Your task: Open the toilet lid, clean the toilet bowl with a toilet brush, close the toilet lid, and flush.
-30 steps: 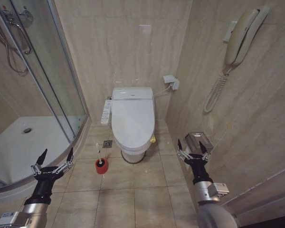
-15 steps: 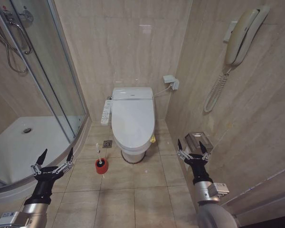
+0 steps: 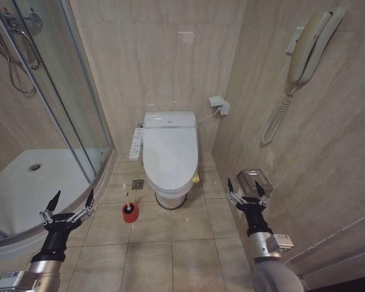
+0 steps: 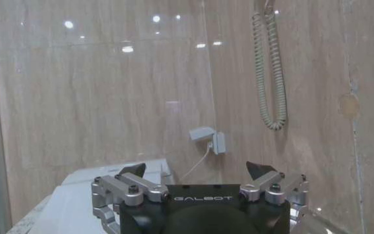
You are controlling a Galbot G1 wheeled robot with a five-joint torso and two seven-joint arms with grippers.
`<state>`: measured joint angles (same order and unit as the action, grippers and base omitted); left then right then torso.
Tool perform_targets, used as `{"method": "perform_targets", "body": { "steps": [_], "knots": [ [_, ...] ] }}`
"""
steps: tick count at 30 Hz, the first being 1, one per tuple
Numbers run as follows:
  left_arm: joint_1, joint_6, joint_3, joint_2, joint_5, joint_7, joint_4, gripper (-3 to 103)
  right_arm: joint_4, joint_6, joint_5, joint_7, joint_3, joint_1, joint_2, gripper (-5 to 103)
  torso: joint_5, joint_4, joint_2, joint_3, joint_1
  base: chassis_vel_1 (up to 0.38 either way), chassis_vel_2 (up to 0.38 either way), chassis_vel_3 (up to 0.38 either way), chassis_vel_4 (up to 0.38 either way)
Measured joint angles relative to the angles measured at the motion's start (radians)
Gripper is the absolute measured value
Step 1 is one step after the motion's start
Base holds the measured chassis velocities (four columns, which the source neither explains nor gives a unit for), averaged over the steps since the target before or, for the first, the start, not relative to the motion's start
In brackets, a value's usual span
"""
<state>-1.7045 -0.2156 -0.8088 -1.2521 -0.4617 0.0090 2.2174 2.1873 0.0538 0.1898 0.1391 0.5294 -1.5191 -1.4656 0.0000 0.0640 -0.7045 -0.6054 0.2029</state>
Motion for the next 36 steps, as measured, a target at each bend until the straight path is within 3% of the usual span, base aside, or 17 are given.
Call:
{"method": "perform_targets", "body": {
  "steps": [36],
  "knots": [
    [0.000,0.000,0.000,0.000,0.000,0.000,0.000,100,0.000,0.000,0.000,0.000,0.000,0.000,0.000,100,0.0000,0.0000,0.000,0.000,0.000,0.000,0.000,0.000,0.000]
  ]
}}
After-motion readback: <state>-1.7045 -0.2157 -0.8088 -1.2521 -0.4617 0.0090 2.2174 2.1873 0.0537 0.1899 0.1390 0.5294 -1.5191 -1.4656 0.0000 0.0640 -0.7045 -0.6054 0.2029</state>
